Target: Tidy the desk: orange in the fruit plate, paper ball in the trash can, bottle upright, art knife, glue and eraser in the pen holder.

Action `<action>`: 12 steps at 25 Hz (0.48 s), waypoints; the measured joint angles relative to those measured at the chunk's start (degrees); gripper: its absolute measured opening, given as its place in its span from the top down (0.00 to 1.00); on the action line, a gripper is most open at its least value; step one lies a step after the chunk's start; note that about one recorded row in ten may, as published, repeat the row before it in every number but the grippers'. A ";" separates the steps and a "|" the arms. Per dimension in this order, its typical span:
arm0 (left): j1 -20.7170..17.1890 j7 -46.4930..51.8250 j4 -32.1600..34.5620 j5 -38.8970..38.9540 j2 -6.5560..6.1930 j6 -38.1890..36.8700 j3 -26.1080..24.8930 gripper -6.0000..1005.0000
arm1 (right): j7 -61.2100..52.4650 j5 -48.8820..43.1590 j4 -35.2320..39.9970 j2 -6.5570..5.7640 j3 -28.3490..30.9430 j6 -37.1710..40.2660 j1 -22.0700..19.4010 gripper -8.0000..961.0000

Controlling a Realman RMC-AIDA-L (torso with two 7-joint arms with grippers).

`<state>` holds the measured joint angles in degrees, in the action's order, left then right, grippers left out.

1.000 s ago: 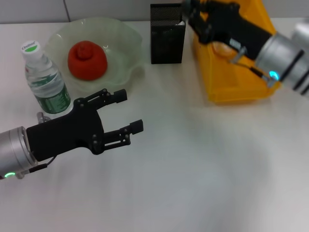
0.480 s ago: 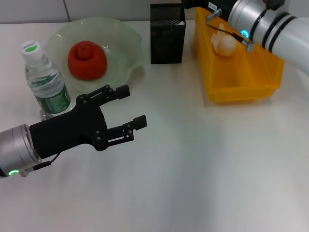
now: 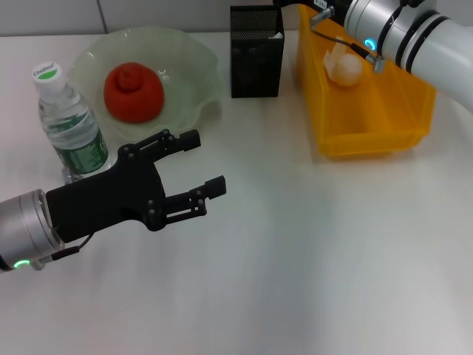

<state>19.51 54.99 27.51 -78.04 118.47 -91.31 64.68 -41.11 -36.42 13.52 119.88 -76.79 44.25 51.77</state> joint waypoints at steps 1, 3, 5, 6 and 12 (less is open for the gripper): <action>0.00 0.02 0.00 0.00 0.00 -0.01 0.01 0.18 | 0.00 0.01 0.00 0.00 0.00 0.00 0.01 0.84; 0.00 0.03 0.00 0.00 -0.04 -0.12 0.01 0.18 | 0.01 0.02 -0.01 0.00 0.03 -0.02 0.04 0.84; -0.01 0.03 0.00 0.02 -0.10 -0.48 0.01 0.18 | 0.10 0.04 -0.03 0.00 0.04 -0.03 0.11 0.84; 0.00 0.03 0.00 0.04 -0.12 -0.57 0.01 0.18 | 0.21 0.04 -0.03 0.00 0.04 -0.04 0.13 0.84; -0.01 0.09 0.00 0.10 -0.18 -1.23 -0.46 0.18 | 0.67 0.05 -0.05 0.00 -0.17 -0.42 0.34 0.73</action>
<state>19.51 55.08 27.51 -77.95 118.29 -92.54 64.21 -40.45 -36.38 13.47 119.88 -76.96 43.83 52.11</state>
